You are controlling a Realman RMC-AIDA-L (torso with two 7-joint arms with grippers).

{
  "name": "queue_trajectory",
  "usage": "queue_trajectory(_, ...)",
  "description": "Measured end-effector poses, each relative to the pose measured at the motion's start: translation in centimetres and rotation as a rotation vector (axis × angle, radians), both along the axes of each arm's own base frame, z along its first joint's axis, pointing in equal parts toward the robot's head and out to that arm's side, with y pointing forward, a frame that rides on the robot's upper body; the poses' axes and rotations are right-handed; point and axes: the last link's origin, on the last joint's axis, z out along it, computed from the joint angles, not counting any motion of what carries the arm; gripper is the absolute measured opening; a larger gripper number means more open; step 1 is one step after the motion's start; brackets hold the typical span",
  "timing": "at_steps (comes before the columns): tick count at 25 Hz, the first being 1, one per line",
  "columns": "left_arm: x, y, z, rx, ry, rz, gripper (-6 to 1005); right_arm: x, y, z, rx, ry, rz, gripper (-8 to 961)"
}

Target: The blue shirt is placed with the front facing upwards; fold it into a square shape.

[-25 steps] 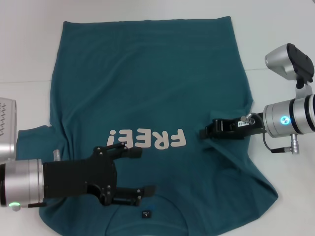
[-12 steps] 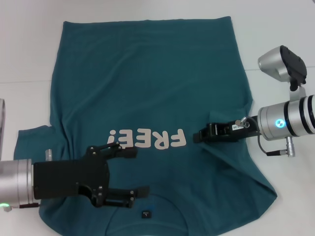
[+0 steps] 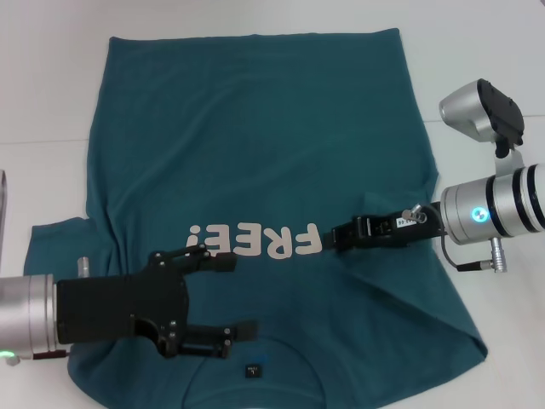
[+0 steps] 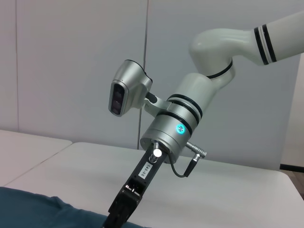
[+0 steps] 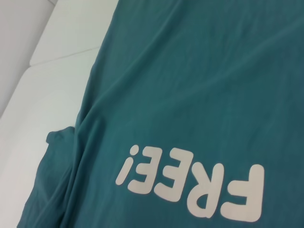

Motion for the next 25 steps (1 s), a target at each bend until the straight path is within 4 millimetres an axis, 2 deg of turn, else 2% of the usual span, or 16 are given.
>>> queue_trajectory(7,0.1,0.1,0.0,-0.001,-0.001,-0.003,937,-0.3,0.1,0.3,0.016,0.021,0.028,393)
queue_trajectory(12,0.2,0.1,0.0,0.000,-0.003,-0.001,937,-0.4,1.2,1.8,0.083,-0.001,0.054,602)
queue_trajectory(20,0.1,0.3,0.3,0.007,-0.010,0.013,936,-0.8,2.6,3.9,0.209,0.011,0.128,618)
queue_trajectory(25,0.1,0.5,0.5,0.017,-0.019,0.024,936,-0.5,2.6,4.8,0.277,0.040,0.188,630)
